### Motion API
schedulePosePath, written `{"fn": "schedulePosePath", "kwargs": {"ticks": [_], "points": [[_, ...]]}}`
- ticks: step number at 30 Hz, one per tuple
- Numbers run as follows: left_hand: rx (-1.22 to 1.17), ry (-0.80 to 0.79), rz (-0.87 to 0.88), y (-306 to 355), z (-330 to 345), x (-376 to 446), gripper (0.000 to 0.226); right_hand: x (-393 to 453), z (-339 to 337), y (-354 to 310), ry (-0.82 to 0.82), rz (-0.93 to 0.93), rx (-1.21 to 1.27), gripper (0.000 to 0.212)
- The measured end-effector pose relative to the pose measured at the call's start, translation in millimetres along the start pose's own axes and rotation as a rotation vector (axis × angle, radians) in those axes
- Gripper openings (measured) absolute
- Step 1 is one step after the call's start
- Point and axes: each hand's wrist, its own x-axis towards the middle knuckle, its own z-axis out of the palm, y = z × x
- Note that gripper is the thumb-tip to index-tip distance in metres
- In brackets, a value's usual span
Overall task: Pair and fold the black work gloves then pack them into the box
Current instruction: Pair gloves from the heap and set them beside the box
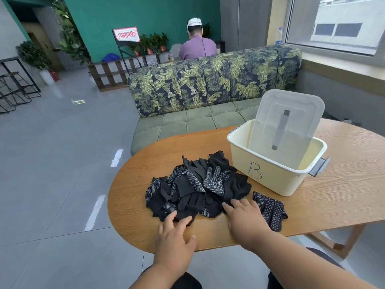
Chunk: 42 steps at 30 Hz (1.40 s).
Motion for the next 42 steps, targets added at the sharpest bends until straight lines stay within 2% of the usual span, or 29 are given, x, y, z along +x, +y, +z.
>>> {"fn": "schedulePosePath", "kwargs": {"ticks": [3,6,10,14,17,19,22,25,28,32,34,35,38,42], "points": [[0.014,-0.045,-0.033,-3,-3,4,0.062,-5,-2,-3,0.006,-0.027,-0.021,0.070],[0.034,-0.007,-0.052,-6,-4,8,0.069,-12,-5,-10,0.002,-0.050,0.016,0.071],[-0.017,0.035,-0.058,-10,-5,9,0.065,-28,3,-30,0.180,-0.154,0.127,0.058],[-0.084,0.057,-0.072,-12,-6,8,0.060,-39,7,-53,0.215,-0.286,0.229,0.050],[-0.083,0.050,-0.059,-12,-6,6,0.062,-40,11,-54,0.253,-0.291,0.253,0.045],[-0.072,0.037,-0.044,-12,-6,3,0.061,-39,8,-48,0.260,-0.196,0.347,0.045],[-0.059,0.028,-0.019,-10,-5,-2,0.054,-36,2,-36,0.227,-0.010,0.393,0.052],[-0.039,0.067,0.030,-7,1,-5,0.045,-33,-3,-29,0.018,0.072,0.303,0.066],[-0.023,0.108,0.048,1,6,-1,0.043,-34,-2,-31,-0.034,0.014,0.252,0.067],[-0.026,0.065,0.032,10,5,3,0.069,-36,-2,-37,-0.033,-0.077,0.286,0.059],[-0.035,0.039,0.040,11,6,6,0.071,-37,-2,-37,0.007,-0.061,0.395,0.055],[-0.055,0.037,0.050,11,6,7,0.063,-37,-2,-36,0.029,-0.036,0.450,0.054],[-0.235,0.066,0.045,10,4,7,0.019,-36,1,-30,0.063,0.054,0.514,0.057],[-0.614,-0.053,-0.060,16,-15,2,0.022,-32,1,-27,-0.008,0.092,0.550,0.071]]}}
